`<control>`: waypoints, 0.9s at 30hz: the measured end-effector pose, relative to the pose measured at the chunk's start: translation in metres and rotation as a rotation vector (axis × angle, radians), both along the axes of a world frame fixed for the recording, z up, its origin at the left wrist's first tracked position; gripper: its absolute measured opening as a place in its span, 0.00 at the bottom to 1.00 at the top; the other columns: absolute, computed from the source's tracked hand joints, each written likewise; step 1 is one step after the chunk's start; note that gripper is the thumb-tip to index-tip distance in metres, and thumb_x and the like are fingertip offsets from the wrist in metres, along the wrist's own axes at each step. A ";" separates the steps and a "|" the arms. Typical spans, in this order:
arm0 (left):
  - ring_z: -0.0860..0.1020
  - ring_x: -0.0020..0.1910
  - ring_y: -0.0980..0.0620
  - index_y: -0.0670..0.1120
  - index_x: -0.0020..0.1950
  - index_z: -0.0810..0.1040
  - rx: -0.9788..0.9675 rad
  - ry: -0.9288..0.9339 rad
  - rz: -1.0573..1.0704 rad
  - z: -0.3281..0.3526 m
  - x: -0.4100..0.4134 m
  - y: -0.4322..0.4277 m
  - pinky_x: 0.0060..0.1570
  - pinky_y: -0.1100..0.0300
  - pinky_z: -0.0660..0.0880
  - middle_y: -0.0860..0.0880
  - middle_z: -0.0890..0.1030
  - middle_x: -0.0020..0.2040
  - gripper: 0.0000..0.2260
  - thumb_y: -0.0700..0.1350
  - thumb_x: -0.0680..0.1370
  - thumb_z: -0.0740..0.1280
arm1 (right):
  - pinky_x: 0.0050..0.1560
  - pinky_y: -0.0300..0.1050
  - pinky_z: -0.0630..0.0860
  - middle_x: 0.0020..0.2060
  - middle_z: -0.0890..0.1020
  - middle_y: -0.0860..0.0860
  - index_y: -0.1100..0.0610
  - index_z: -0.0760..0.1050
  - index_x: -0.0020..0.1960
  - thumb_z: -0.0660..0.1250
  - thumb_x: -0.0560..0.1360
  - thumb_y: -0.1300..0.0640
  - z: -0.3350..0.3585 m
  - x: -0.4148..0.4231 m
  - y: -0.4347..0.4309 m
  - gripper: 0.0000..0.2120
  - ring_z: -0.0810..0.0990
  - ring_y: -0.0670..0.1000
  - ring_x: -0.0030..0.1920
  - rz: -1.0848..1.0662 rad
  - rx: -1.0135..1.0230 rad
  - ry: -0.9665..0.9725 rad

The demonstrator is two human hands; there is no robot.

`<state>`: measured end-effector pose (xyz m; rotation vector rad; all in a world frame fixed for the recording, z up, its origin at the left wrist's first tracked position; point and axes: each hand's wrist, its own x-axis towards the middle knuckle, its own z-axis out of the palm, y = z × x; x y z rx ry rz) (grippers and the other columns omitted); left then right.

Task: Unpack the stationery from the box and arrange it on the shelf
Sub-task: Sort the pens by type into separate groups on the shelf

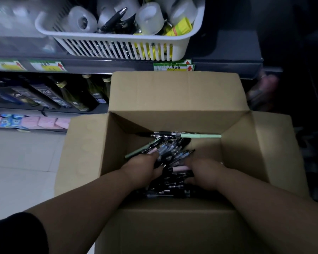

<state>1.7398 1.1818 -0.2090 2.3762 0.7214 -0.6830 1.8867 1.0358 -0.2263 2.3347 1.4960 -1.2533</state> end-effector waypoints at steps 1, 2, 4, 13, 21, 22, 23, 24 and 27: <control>0.77 0.58 0.44 0.47 0.70 0.67 0.021 -0.015 0.009 0.002 0.001 0.001 0.52 0.58 0.73 0.43 0.79 0.60 0.21 0.54 0.79 0.61 | 0.61 0.51 0.72 0.64 0.75 0.49 0.47 0.69 0.67 0.68 0.74 0.45 0.002 0.001 -0.001 0.23 0.74 0.54 0.63 -0.007 -0.014 0.011; 0.78 0.57 0.43 0.47 0.68 0.68 0.040 -0.044 0.028 0.004 0.001 0.001 0.50 0.57 0.73 0.43 0.80 0.58 0.20 0.54 0.79 0.61 | 0.58 0.47 0.73 0.63 0.76 0.50 0.49 0.69 0.65 0.67 0.75 0.45 0.005 0.002 -0.001 0.21 0.75 0.54 0.61 -0.003 -0.023 0.014; 0.78 0.54 0.43 0.48 0.63 0.72 0.034 -0.124 0.116 0.012 0.004 0.003 0.47 0.57 0.73 0.44 0.81 0.55 0.16 0.54 0.79 0.62 | 0.49 0.42 0.70 0.58 0.78 0.52 0.50 0.70 0.58 0.65 0.76 0.45 0.013 0.004 0.000 0.14 0.76 0.54 0.56 -0.005 -0.012 0.007; 0.79 0.49 0.49 0.49 0.54 0.74 -0.165 -0.377 0.334 0.053 0.007 0.018 0.45 0.60 0.73 0.50 0.81 0.48 0.09 0.51 0.76 0.66 | 0.44 0.44 0.72 0.42 0.81 0.50 0.50 0.70 0.43 0.65 0.77 0.46 0.065 0.017 0.005 0.09 0.79 0.52 0.45 -0.370 0.231 -0.034; 0.73 0.26 0.50 0.43 0.52 0.77 -0.646 -0.547 0.594 0.106 0.019 0.009 0.32 0.56 0.73 0.41 0.82 0.41 0.12 0.49 0.74 0.72 | 0.36 0.39 0.74 0.31 0.81 0.47 0.50 0.75 0.45 0.65 0.78 0.53 0.135 -0.011 -0.001 0.04 0.78 0.44 0.31 -0.711 0.561 0.141; 0.71 0.25 0.51 0.41 0.53 0.77 -0.710 -0.543 0.614 0.113 0.022 0.005 0.30 0.58 0.71 0.40 0.82 0.42 0.13 0.48 0.74 0.71 | 0.37 0.40 0.74 0.32 0.81 0.48 0.51 0.76 0.46 0.65 0.78 0.53 0.146 -0.014 -0.003 0.03 0.78 0.44 0.31 -0.745 0.621 0.132; 0.70 0.24 0.52 0.41 0.53 0.77 -0.772 -0.535 0.643 0.120 0.024 0.002 0.28 0.60 0.69 0.40 0.81 0.39 0.13 0.48 0.75 0.71 | 0.38 0.39 0.74 0.32 0.81 0.48 0.52 0.76 0.48 0.65 0.78 0.53 0.155 -0.016 -0.006 0.03 0.78 0.43 0.31 -0.784 0.666 0.120; 0.69 0.24 0.52 0.41 0.52 0.77 -0.831 -0.523 0.676 0.127 0.025 -0.003 0.28 0.60 0.69 0.43 0.78 0.35 0.13 0.48 0.75 0.71 | 0.38 0.36 0.73 0.32 0.81 0.47 0.52 0.76 0.49 0.64 0.78 0.53 0.166 -0.019 -0.010 0.03 0.78 0.41 0.32 -0.830 0.697 0.110; 0.68 0.25 0.54 0.46 0.49 0.76 -0.977 -0.454 0.772 0.145 0.029 -0.019 0.26 0.62 0.68 0.50 0.73 0.33 0.10 0.51 0.76 0.70 | 0.42 0.40 0.75 0.32 0.82 0.46 0.52 0.76 0.48 0.63 0.79 0.52 0.189 -0.028 -0.026 0.06 0.79 0.42 0.33 -1.016 0.782 0.168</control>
